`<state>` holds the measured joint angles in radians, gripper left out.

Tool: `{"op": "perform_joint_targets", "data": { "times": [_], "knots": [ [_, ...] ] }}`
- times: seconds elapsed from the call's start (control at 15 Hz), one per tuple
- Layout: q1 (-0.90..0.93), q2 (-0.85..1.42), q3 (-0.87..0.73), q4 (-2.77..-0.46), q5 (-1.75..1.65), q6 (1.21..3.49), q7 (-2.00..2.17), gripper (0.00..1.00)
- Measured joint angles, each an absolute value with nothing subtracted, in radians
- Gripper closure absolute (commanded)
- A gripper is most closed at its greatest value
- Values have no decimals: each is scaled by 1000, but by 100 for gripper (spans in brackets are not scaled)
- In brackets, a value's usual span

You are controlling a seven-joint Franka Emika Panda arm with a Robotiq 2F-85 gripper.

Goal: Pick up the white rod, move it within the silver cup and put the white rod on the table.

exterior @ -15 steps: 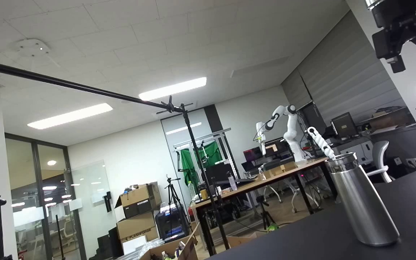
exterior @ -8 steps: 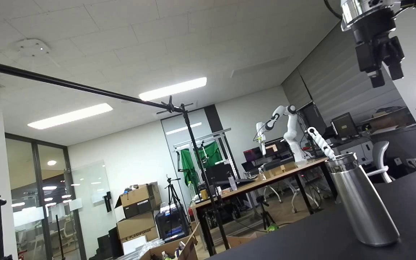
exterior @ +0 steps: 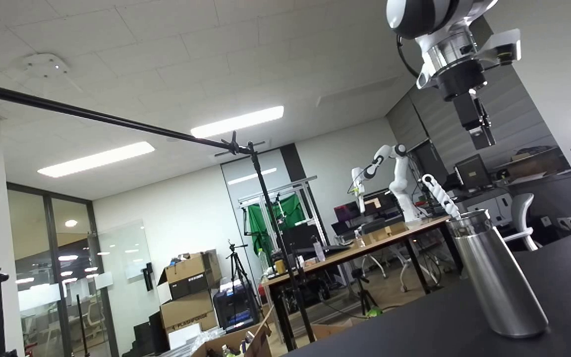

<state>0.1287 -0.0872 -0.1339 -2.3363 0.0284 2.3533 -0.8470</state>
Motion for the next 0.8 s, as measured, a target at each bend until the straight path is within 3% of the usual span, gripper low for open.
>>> {"op": "perform_joint_targets", "data": {
  "times": [0.8],
  "knots": [
    [137, 256, 58, -1874, -374, 2055, -777, 0]
  ]
}}
